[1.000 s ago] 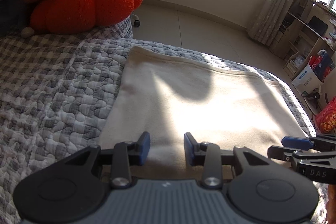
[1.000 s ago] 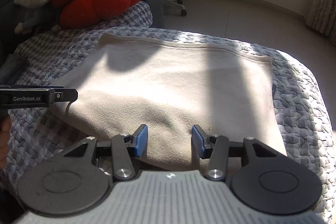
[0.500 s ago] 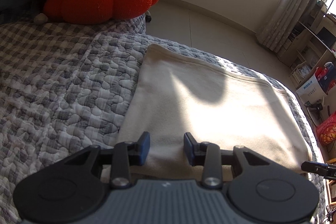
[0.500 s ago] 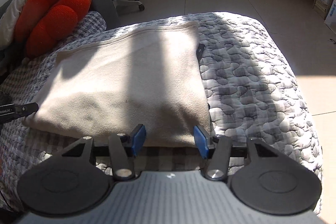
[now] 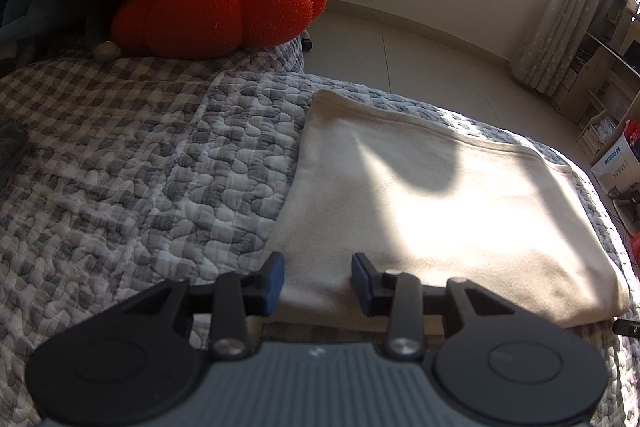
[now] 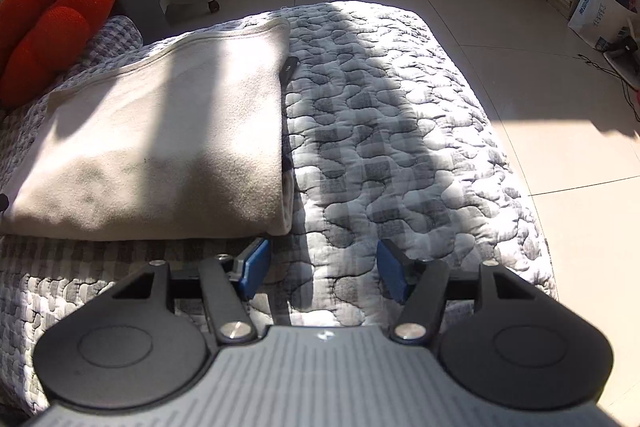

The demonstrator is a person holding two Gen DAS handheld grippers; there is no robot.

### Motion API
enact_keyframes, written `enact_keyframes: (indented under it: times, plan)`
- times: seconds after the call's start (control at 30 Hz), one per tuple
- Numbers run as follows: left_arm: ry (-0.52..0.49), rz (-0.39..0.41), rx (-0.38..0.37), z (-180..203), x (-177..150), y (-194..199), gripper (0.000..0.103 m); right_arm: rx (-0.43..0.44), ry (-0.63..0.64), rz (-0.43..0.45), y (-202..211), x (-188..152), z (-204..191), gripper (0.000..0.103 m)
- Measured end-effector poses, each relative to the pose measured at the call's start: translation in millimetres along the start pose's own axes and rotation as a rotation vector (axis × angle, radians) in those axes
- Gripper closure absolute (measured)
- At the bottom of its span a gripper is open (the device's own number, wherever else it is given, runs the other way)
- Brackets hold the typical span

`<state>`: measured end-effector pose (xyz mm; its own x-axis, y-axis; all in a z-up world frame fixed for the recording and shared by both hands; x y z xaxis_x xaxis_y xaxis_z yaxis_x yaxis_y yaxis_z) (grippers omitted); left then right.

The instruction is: Fold clothes

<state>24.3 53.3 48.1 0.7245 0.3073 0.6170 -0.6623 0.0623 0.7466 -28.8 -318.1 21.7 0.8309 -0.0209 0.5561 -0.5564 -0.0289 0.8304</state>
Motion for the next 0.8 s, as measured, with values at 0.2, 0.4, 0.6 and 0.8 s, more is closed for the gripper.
enact_keyframes:
  times: [0.2,0.4,0.6,0.8]
  plan:
    - [0.022,-0.004,0.066,-13.6,-1.8,-2.8,0.059,-0.043,-0.055,0.008,5.8,-6.1,16.3,0.037]
    - [0.024,-0.004,0.064,-11.0,-1.5,-0.9,0.059,-0.057,-0.091,0.005,7.5,-10.2,25.6,0.036]
    - [0.035,0.01,0.042,-7.8,0.6,5.2,0.058,0.042,-0.199,0.031,15.1,-5.9,21.6,0.035]
    - [-0.032,0.029,0.039,10.7,-8.5,7.1,0.055,0.221,-0.357,0.021,15.5,-1.1,0.1,0.025]
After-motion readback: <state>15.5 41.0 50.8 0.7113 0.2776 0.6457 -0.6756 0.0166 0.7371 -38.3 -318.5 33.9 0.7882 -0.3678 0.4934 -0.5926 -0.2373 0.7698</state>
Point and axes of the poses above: each gripper's, at about its wrist camera, not at the fingertips, and y roughly against the way its jaws point, z to its right, x to its top, the point moved 3 cm from there along -y, roughly the way its jaws point, and after that the axes turned 8 degrees about y, right-handed, at the moved point
